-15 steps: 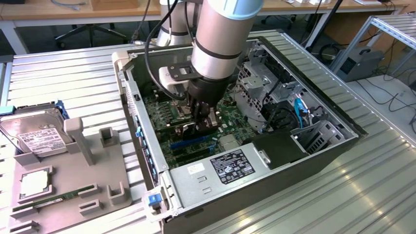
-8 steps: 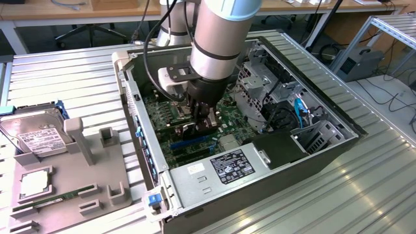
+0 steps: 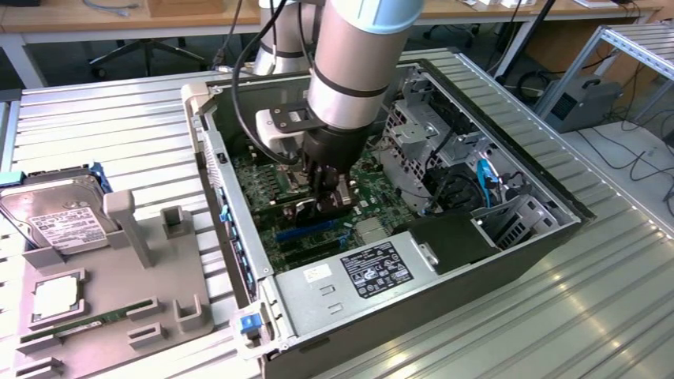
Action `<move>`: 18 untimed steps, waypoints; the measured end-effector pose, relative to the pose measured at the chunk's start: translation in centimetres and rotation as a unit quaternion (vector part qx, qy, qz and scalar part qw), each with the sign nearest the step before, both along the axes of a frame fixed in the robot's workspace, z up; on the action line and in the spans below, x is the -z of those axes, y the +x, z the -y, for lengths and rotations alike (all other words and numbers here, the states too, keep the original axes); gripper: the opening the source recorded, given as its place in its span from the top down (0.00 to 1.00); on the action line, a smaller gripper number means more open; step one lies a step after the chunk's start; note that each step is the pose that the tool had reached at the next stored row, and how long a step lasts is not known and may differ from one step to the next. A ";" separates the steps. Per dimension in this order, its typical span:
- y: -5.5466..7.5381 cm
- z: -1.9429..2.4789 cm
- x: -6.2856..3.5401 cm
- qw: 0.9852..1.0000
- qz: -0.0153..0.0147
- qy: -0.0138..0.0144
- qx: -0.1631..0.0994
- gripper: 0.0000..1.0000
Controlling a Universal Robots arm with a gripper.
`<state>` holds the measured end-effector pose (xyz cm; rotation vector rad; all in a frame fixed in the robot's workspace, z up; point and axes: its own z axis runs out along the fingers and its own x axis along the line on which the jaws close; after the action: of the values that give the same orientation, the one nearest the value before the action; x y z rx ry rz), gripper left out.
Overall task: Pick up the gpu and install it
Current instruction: 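Insert the gpu into the slot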
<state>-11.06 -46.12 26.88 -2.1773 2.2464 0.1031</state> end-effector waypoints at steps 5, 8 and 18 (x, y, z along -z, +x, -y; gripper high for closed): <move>-0.1 0.00 0.00 1.000 0.000 0.000 0.000 0.73; -0.1 0.00 0.00 1.000 0.000 0.000 0.000 0.73; -0.2 0.00 0.19 1.000 0.000 0.000 0.000 0.73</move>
<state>-11.30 -46.13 26.68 -2.1774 2.2464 0.1030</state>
